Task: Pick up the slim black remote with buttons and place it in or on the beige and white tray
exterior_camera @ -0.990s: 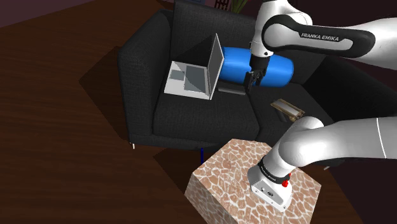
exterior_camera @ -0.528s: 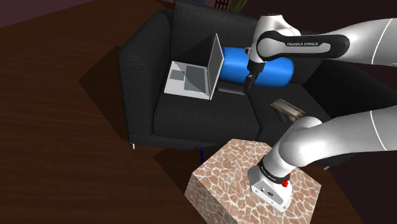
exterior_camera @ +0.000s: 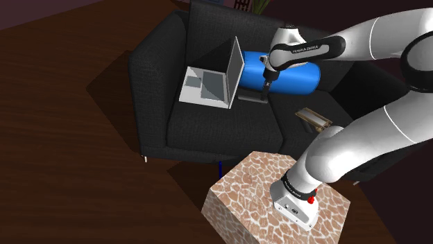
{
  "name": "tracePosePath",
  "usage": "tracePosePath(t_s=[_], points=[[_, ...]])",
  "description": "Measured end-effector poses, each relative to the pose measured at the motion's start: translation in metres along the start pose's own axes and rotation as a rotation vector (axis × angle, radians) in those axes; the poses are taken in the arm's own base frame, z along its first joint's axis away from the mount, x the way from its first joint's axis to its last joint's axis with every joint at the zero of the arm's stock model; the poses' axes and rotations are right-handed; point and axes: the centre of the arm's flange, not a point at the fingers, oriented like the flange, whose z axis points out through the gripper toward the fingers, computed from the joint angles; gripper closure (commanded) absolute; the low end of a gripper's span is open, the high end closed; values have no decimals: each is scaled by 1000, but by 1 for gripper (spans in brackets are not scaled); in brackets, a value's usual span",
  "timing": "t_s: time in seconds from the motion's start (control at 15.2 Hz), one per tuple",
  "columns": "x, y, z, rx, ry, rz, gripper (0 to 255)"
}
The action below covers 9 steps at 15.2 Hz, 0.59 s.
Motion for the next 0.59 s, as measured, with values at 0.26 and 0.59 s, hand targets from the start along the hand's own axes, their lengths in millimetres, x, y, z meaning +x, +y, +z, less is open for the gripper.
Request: tracePosePath(t_s=[0.26, 0.59], points=[[17, 37, 28, -9, 39, -115, 0], [44, 72, 50, 12, 83, -258, 0]])
